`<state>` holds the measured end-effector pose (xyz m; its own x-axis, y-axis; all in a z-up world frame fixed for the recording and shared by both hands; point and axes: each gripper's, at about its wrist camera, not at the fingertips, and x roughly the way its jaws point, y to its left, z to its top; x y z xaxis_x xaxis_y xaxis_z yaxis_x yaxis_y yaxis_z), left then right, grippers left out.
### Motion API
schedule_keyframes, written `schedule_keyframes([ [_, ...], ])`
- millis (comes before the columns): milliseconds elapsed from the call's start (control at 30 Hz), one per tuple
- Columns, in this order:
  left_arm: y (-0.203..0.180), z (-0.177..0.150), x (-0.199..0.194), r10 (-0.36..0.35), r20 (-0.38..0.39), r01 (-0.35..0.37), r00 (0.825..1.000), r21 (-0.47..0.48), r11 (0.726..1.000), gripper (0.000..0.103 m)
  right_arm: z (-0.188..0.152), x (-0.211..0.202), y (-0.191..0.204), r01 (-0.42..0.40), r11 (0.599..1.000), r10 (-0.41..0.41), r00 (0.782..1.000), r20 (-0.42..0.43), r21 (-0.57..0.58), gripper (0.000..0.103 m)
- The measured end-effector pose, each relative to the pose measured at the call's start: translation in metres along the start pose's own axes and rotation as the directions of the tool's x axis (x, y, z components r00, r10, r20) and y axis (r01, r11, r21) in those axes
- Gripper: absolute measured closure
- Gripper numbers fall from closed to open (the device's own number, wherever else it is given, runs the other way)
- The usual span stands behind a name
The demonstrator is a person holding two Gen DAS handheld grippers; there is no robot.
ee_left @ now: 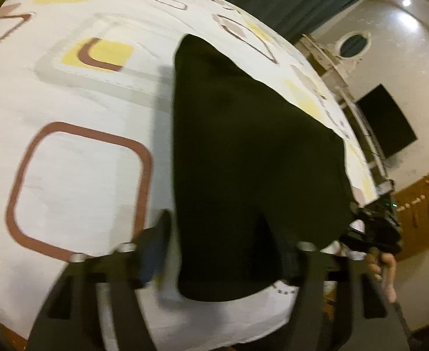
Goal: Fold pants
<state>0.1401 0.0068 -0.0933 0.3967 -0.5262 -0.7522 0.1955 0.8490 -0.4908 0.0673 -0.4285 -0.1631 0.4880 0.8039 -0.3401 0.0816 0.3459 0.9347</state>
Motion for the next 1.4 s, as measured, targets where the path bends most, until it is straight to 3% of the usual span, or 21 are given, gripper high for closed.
schedule_keyframes([
  [267,-0.002,-0.008,-0.010,0.084,0.032,-0.085,0.996,0.010,0.996,0.021,-0.004,-0.020,-0.008,-0.016,0.999,0.015,0.999,0.032,0.048,0.057],
  [533,-0.022,-0.022,-0.033,0.208,0.098,-0.214,0.973,0.056,0.975,0.021,-0.020,-0.047,-0.011,0.068,0.996,-0.071,0.995,0.064,0.052,0.054],
  [767,-0.039,-0.040,-0.045,0.309,0.140,-0.322,0.941,0.083,0.943,0.021,-0.038,-0.062,0.000,0.196,0.980,-0.197,0.975,0.103,0.012,0.028],
  [867,-0.048,-0.047,-0.049,0.332,0.153,-0.350,0.931,0.107,0.931,0.021,-0.044,-0.058,0.007,0.256,0.966,-0.252,0.962,0.106,-0.021,0.024],
  [1033,-0.063,-0.054,-0.061,0.332,0.199,-0.359,0.922,0.116,0.926,0.021,-0.054,-0.046,0.029,0.398,0.912,-0.384,0.914,0.131,-0.100,0.021],
  [1133,-0.070,-0.057,-0.068,0.331,0.229,-0.365,0.915,0.122,0.923,0.018,-0.063,-0.036,0.043,0.498,0.850,-0.476,0.866,0.156,-0.173,0.021],
  [1400,-0.084,-0.065,-0.082,0.337,0.305,-0.394,0.891,0.146,0.908,0.017,-0.082,-0.017,0.072,0.647,0.702,-0.593,0.762,0.261,-0.296,0.017],
])
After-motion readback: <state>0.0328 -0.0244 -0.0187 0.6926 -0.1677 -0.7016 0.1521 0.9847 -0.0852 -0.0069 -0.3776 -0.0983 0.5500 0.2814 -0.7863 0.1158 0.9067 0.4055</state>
